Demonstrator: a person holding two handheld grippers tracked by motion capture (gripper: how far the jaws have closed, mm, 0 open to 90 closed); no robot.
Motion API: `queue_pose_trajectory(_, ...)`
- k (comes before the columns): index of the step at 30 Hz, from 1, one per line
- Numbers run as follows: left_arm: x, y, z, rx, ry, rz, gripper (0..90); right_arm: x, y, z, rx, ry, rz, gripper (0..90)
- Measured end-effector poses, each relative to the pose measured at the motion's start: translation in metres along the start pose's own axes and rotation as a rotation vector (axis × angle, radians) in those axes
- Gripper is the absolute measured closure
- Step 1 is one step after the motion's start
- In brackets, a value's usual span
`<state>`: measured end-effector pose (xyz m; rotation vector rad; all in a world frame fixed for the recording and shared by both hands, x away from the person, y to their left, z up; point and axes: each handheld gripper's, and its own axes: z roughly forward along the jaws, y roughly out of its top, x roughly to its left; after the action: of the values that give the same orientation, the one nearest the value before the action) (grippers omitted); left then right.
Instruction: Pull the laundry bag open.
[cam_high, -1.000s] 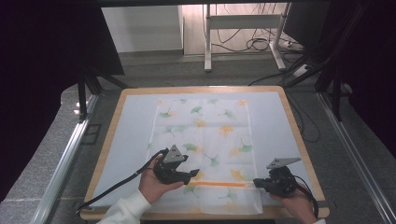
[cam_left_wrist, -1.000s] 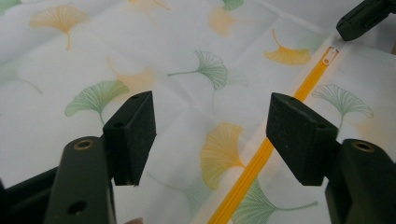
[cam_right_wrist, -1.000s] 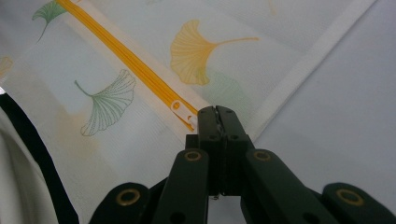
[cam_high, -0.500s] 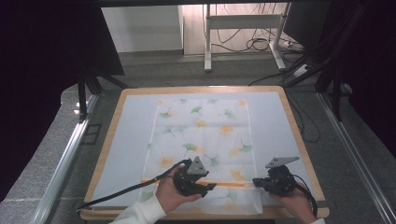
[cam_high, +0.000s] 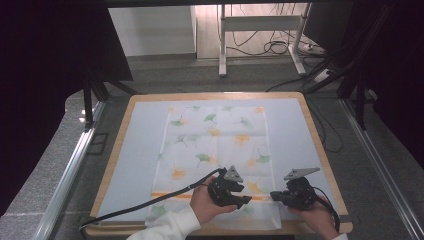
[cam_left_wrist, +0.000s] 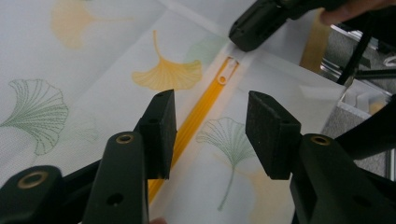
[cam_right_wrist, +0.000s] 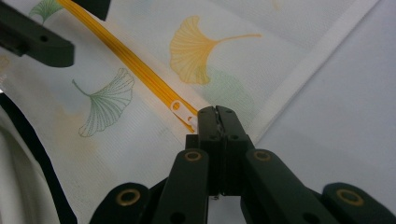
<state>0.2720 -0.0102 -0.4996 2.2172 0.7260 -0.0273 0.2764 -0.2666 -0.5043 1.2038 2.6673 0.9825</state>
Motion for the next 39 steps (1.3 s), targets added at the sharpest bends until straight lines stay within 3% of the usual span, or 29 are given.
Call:
queue_pose_trajectory(4, 0.0, 0.001, 0.002, -0.006, 0.0, -0.006, 55.1, 0.0, 0.0, 0.001, -0.001, -0.005, 0.002, 89.1)
queue_pose_trajectory(5, -0.006, 0.004, 0.004, 0.027, 0.044, 0.058, 54.0, 0.0, 0.001, 0.001, 0.003, -0.006, 0.003, 89.1)
queue_pose_trajectory(9, -0.019, 0.01, 0.008, 0.029, 0.028, 0.093, 54.5, -0.001, 0.001, 0.002, 0.002, -0.005, 0.006, 89.2)
queue_pose_trajectory(12, -0.018, 0.013, 0.014, 0.031, 0.001, 0.058, 56.8, -0.001, 0.0, 0.002, 0.003, -0.003, 0.008, 89.2)
queue_pose_trajectory(14, -0.017, 0.015, 0.02, 0.059, 0.017, 0.061, 57.8, -0.002, 0.0, 0.002, -0.001, 0.002, 0.012, 89.2)
queue_pose_trajectory(15, -0.018, 0.016, 0.025, 0.068, -0.005, 0.049, 58.0, -0.003, 0.0, 0.002, -0.001, 0.008, 0.014, 89.2)
queue_pose_trajectory(18, -0.019, 0.019, 0.029, 0.062, -0.021, 0.037, 60.5, -0.004, 0.0, 0.002, 0.001, 0.014, 0.021, 89.2)
queue_pose_trajectory(21, -0.009, 0.021, 0.035, 0.076, -0.024, -0.005, 61.9, -0.005, -0.001, 0.001, -0.002, 0.009, 0.021, 89.2)
queue_pose_trajectory(37, -0.004, 0.019, 0.052, 0.078, -0.083, -0.081, 66.1, -0.006, -0.002, 0.003, -0.004, 0.007, 0.037, 89.3)
queue_pose_trajectory(38, -0.004, 0.019, 0.052, 0.078, -0.083, -0.081, 66.2, -0.006, -0.002, 0.003, -0.004, 0.006, 0.037, 89.3)
queue_pose_trajectory(39, -0.008, 0.022, 0.054, 0.091, -0.063, -0.039, 65.7, -0.007, -0.002, 0.003, -0.002, 0.007, 0.038, 89.3)
